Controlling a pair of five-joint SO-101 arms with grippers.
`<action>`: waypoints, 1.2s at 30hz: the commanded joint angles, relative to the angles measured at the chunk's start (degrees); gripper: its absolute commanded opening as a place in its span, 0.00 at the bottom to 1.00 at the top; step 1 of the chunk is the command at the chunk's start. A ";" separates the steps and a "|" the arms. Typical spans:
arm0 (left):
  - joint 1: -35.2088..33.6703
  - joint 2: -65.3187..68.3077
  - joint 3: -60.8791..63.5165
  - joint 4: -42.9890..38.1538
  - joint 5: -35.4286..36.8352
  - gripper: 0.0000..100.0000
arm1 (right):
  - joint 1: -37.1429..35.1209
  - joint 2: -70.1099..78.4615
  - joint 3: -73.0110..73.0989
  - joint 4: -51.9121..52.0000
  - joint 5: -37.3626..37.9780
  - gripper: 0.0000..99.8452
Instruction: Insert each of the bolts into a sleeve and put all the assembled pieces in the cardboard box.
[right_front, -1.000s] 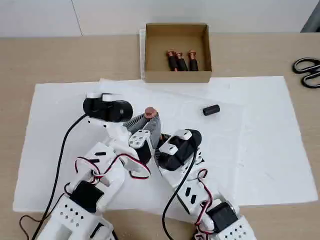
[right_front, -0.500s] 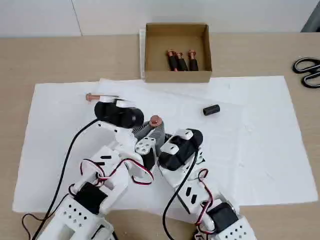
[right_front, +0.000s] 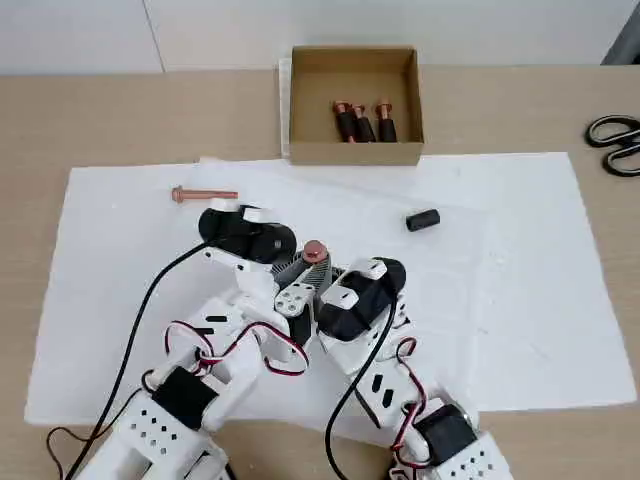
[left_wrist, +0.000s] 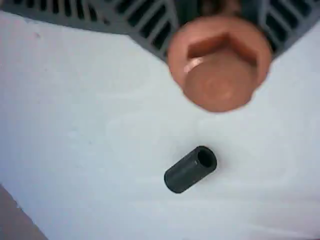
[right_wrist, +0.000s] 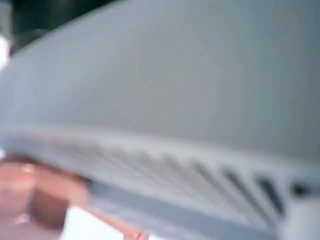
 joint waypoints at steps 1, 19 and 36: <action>0.00 0.00 0.13 0.00 -0.70 0.01 | -0.13 -0.57 0.44 -0.13 -0.53 0.00; -0.35 -0.35 3.38 1.49 -1.05 0.14 | -0.13 -0.57 0.44 -0.04 -0.53 0.00; -2.99 -0.44 -9.45 18.90 -1.05 0.25 | 0.04 -0.57 0.44 0.04 -0.44 0.00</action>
